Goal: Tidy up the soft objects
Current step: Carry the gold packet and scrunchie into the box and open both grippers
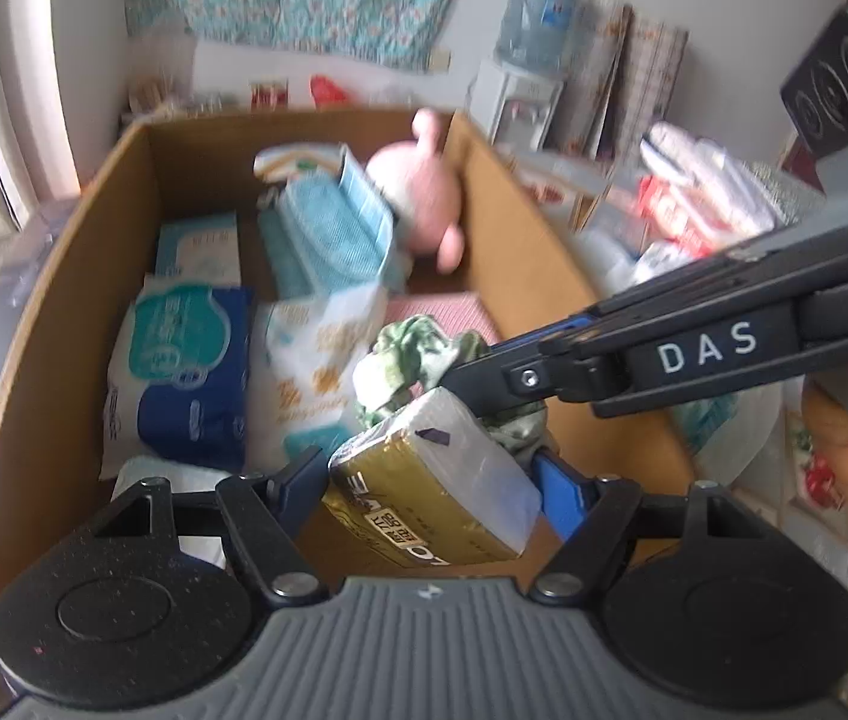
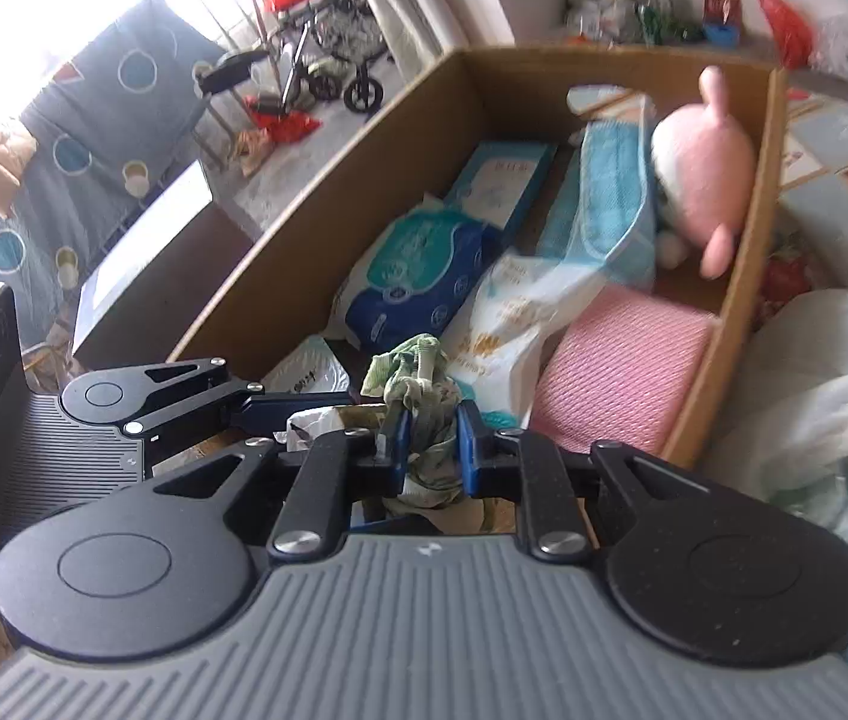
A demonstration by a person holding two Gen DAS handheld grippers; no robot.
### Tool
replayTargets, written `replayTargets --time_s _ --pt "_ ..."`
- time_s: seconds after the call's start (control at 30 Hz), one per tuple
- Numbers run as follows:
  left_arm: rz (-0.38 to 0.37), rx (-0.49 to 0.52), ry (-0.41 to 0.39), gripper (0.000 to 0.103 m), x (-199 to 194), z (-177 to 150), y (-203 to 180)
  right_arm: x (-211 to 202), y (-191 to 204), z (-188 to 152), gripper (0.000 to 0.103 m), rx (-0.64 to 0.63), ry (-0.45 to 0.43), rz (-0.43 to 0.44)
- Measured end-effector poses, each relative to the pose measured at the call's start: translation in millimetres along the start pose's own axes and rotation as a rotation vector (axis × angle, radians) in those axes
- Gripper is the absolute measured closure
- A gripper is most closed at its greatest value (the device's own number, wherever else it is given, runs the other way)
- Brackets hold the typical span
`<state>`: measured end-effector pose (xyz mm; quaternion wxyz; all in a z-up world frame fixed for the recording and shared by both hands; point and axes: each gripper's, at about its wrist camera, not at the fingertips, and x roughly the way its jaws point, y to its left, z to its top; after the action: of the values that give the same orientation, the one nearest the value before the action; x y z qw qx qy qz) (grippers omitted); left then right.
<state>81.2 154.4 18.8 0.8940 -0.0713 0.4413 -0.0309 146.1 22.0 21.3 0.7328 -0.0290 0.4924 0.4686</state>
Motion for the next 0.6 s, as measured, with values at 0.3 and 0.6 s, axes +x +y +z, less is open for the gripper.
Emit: replayTargets --time_s 0.3,0.6 --pt "0.015 0.008 0.135 0.027 20 -10 21 41 0 4 0.081 0.025 0.161 -0.007" --pt "0.011 -0.016 0.134 0.022 14 -8 32 38 0 3 0.061 -0.012 0.169 -0.053"
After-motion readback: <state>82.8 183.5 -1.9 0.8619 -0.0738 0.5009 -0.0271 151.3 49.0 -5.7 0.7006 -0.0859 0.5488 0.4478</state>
